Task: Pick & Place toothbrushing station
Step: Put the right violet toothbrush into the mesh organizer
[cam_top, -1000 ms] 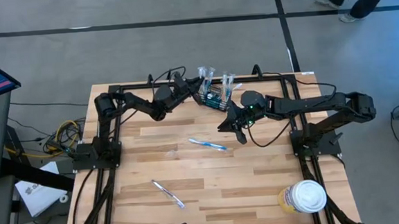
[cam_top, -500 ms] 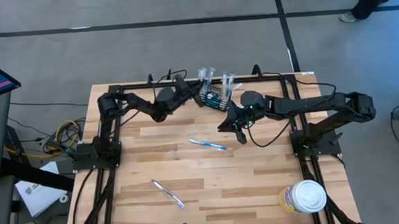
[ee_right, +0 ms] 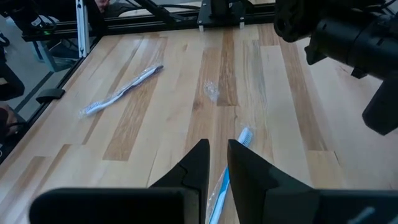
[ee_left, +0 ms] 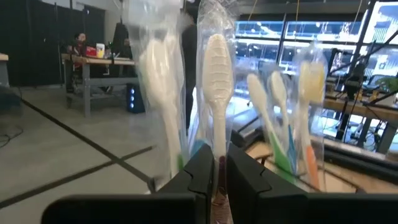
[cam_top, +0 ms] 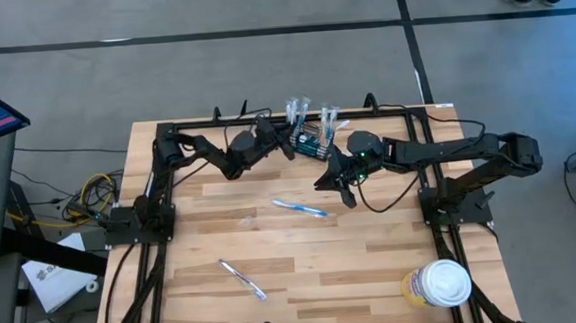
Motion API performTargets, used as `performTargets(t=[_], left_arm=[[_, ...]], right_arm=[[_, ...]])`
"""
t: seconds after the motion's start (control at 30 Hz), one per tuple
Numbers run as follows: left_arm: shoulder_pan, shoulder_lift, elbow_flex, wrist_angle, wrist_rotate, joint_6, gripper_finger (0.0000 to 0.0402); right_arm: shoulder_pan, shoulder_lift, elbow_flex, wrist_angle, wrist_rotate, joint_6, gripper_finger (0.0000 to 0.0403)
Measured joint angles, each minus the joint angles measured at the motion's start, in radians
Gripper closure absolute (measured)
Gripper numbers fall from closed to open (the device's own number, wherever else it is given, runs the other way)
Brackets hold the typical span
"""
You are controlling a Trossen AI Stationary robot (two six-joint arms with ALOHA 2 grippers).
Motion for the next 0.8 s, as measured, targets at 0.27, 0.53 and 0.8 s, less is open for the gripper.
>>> performTargets(t=[0.27, 0.53, 0.8], left_arm=[[0.0, -0.009, 0.0, 0.004, 0.001, -0.002, 0.0373], [0.0, -0.009, 0.0, -0.007, 0.002, -0.002, 0.0331], [0.0, -0.009, 0.0, -0.008, 0.045, -0.002, 0.0299]], right_arm=[[0.0, 0.0, 0.0, -0.001, 0.0, 0.0, 0.0354], [0.0, 0.0, 0.0, -0.001, 0.0, 0.0, 0.0354], [0.0, 0.0, 0.0, -0.002, 0.0, 0.0, 0.0354]])
